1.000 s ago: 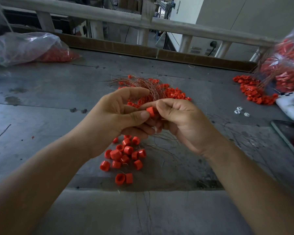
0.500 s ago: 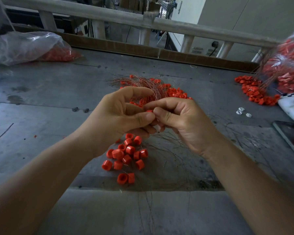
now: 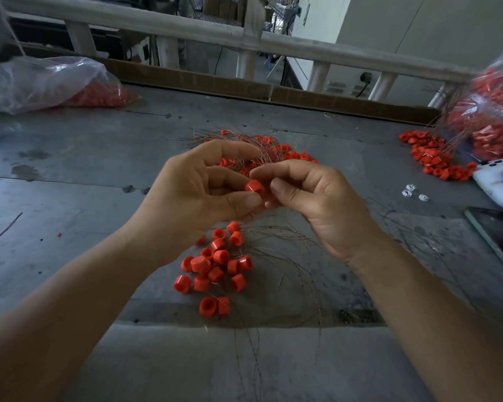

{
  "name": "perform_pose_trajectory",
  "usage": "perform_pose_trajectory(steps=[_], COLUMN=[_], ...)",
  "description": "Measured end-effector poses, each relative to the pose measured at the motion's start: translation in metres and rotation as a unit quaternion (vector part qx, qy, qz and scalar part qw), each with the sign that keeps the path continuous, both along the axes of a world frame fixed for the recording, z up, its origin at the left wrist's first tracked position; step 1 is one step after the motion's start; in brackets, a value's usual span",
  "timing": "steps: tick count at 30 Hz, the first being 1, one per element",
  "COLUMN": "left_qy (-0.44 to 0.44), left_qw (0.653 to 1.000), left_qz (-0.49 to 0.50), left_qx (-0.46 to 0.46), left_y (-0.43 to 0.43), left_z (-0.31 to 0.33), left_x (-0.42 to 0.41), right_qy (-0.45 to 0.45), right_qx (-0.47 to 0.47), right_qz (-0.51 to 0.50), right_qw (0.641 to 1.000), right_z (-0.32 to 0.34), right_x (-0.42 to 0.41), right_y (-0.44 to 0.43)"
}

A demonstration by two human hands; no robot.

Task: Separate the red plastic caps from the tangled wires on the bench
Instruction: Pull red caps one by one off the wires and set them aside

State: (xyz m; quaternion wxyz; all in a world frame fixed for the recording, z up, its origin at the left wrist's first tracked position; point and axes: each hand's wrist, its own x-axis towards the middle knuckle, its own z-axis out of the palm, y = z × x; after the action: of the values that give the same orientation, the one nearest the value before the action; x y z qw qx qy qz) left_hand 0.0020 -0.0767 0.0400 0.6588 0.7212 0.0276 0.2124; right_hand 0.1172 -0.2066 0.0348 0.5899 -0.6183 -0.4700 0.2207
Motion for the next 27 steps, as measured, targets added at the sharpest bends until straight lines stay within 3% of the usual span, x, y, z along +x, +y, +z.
perform_pose_trajectory(steps=[8,14,23,27], left_qy=[0.002,0.012,0.027,0.029], left_qw=[0.999,0.998,0.994,0.996], left_qz=[0.034,0.039,-0.08,-0.072], left_qx=[0.027,0.041,-0.074,-0.035], left_y=[0.0,0.001,0.009,0.003], left_z=[0.001,0.001,-0.002,-0.003], left_x=[-0.001,-0.001,0.0,0.0], right_qy=[-0.06,-0.107,-0.197,-0.276], right_qx=[0.029,0.013,0.015,0.02], right_qz=[0.057,0.028,-0.024,-0.087], right_qw=[0.996,0.994,0.98,0.957], right_z=[0.006,0.008,0.002,-0.001], right_x=[-0.007,-0.008,-0.008,-0.013], right_y=[0.0,0.0,0.003,0.006])
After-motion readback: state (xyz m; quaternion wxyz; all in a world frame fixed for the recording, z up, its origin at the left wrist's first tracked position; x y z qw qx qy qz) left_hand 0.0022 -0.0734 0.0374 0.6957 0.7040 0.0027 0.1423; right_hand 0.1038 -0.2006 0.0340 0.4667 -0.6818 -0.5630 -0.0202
